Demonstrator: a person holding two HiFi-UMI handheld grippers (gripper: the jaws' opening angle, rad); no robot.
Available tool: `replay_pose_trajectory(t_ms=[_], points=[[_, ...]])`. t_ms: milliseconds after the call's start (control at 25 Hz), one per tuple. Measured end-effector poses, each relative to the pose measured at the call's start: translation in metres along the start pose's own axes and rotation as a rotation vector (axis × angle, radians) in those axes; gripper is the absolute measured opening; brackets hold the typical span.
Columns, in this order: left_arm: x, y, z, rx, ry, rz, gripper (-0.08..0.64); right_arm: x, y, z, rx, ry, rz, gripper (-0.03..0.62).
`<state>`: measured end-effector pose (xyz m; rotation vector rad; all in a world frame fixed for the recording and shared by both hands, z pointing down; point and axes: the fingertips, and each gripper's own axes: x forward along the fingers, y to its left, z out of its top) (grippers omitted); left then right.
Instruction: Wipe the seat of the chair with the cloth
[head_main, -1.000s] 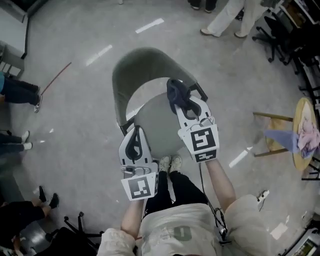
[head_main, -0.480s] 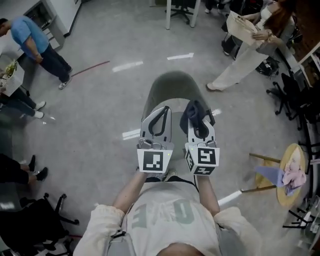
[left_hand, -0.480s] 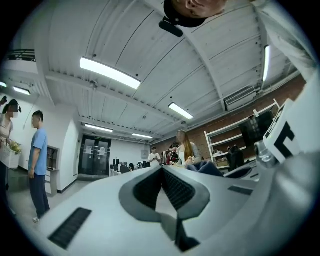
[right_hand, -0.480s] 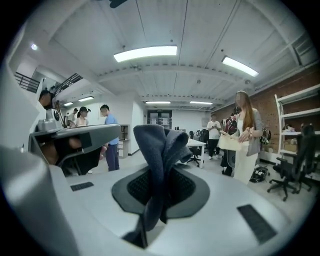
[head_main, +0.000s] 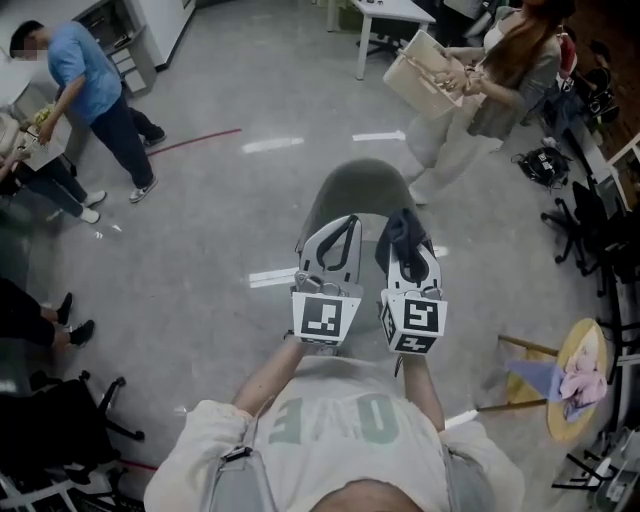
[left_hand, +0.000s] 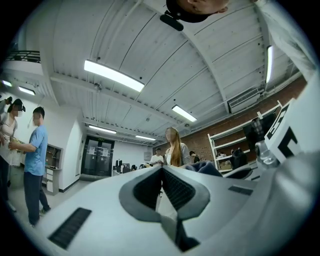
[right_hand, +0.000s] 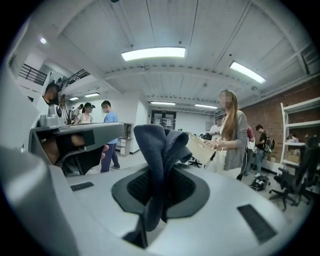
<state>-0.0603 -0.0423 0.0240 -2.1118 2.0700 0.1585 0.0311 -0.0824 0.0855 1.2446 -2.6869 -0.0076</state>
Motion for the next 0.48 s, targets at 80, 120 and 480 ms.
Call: replay_pose_trajectory(t_ms=[80, 120, 480], points=[[0.000, 0.005, 0.000, 0.006, -0.007, 0.012, 0.015, 0.005, 0.004, 0.001, -0.009, -0.002, 0.011, 0.049], [-0.001, 0.007, 0.000, 0.011, -0.012, 0.015, 0.015, 0.007, 0.005, 0.001, -0.012, -0.002, 0.013, 0.049], [0.005, -0.008, -0.002, -0.001, 0.007, 0.009, 0.015, -0.001, -0.014, 0.000, -0.002, 0.009, -0.005, 0.049]])
